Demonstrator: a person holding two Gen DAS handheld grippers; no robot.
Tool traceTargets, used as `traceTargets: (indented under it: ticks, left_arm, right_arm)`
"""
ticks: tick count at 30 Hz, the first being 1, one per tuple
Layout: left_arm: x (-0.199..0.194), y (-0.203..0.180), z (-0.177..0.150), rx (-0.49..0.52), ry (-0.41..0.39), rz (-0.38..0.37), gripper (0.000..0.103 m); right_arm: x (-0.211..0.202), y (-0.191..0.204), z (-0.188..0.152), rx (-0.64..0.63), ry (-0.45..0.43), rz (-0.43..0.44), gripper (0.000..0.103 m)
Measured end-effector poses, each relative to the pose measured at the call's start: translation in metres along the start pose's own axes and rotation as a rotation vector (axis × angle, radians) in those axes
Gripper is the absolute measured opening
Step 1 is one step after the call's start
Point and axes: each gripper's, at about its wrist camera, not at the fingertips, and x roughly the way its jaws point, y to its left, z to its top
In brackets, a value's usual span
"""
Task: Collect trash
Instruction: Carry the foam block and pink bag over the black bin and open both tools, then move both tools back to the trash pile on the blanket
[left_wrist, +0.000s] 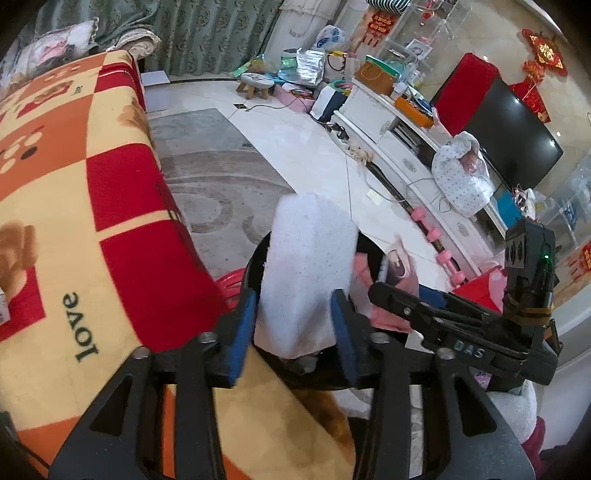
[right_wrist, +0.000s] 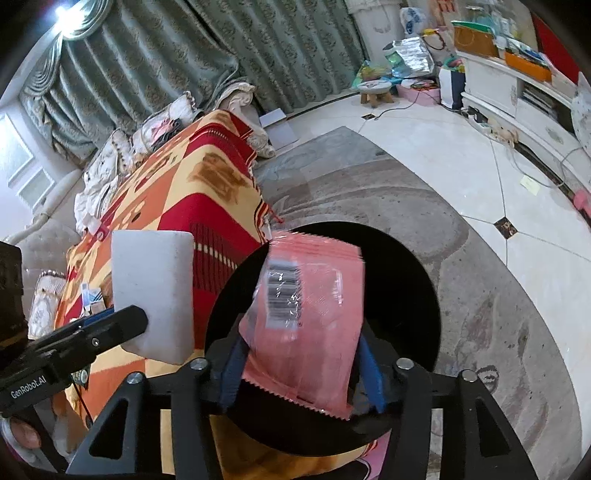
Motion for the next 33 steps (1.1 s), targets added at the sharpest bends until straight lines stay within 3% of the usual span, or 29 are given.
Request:
traceTargets:
  ticks: [1, 2, 14, 33]
  left_arm:
    - [0.000, 0.000, 0.000, -0.004, -0.003, -0.003, 0.057]
    - [0.001, -0.001, 0.000, -0.010, -0.006, -0.009, 0.059]
    - [-0.018, 0.007, -0.012, 0.004, -0.011, 0.076, 0.059]
    - [-0.076, 0.060, -0.043, -0.044, -0.078, 0.248, 0.059]
  right_arm:
    - [-0.002, -0.002, 0.000, 0.003, -0.003, -0.003, 0.065]
    - [-0.003, -0.002, 0.001, 0.005, -0.006, -0.007, 0.066]
    - [0.000, 0.003, -0.004, -0.001, 0.008, 0.013, 0.069]
    - [0.008, 0.081, -0.021, -0.165, 0.033, 0.060, 0.069]
